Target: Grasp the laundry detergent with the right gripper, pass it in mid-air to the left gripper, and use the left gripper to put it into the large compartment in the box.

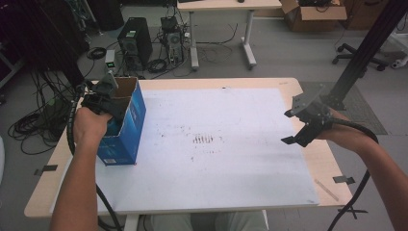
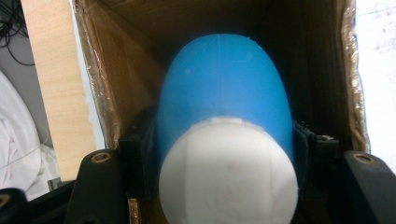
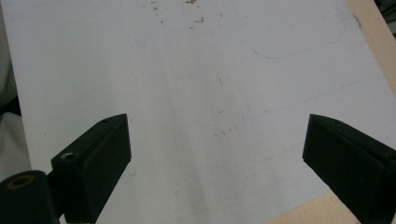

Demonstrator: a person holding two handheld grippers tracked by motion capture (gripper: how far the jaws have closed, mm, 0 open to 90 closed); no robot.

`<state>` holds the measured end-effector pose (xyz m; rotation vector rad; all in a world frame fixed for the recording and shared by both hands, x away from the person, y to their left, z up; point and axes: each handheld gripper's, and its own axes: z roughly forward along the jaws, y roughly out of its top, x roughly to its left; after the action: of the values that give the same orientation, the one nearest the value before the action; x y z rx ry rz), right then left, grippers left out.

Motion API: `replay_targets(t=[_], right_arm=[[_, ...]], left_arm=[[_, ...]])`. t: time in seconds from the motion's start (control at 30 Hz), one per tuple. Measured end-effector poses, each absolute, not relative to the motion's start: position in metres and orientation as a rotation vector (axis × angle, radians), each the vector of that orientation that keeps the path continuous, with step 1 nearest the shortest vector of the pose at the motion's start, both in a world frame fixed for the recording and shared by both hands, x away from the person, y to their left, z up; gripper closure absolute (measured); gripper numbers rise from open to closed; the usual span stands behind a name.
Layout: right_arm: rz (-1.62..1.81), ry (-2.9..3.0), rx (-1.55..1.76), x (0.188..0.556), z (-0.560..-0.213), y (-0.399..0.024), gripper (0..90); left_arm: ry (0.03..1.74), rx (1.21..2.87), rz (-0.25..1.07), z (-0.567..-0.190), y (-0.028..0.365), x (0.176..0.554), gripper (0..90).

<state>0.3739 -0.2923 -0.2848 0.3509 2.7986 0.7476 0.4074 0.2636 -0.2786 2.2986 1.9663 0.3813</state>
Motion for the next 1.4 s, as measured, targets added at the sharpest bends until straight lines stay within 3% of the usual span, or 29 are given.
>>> replay_targets(t=[0.53, 1.0, 1.4], right_arm=[[0.743, 2.805, 0.358, 0.372, -0.289, -0.294, 7.8], [0.748, 2.803, 0.352, 0.369, -0.286, -0.291, 7.8], [0.75, 2.791, 0.347, 0.363, -0.28, -0.292, 7.7]], left_arm=[[1.952, 2.308, 0.37, -0.278, 0.265, 0.411, 36.2], [1.933, 2.274, 0.345, -0.261, 0.27, 0.406, 16.7], [1.923, 2.255, 0.371, -0.237, 0.272, 0.395, 12.1]])
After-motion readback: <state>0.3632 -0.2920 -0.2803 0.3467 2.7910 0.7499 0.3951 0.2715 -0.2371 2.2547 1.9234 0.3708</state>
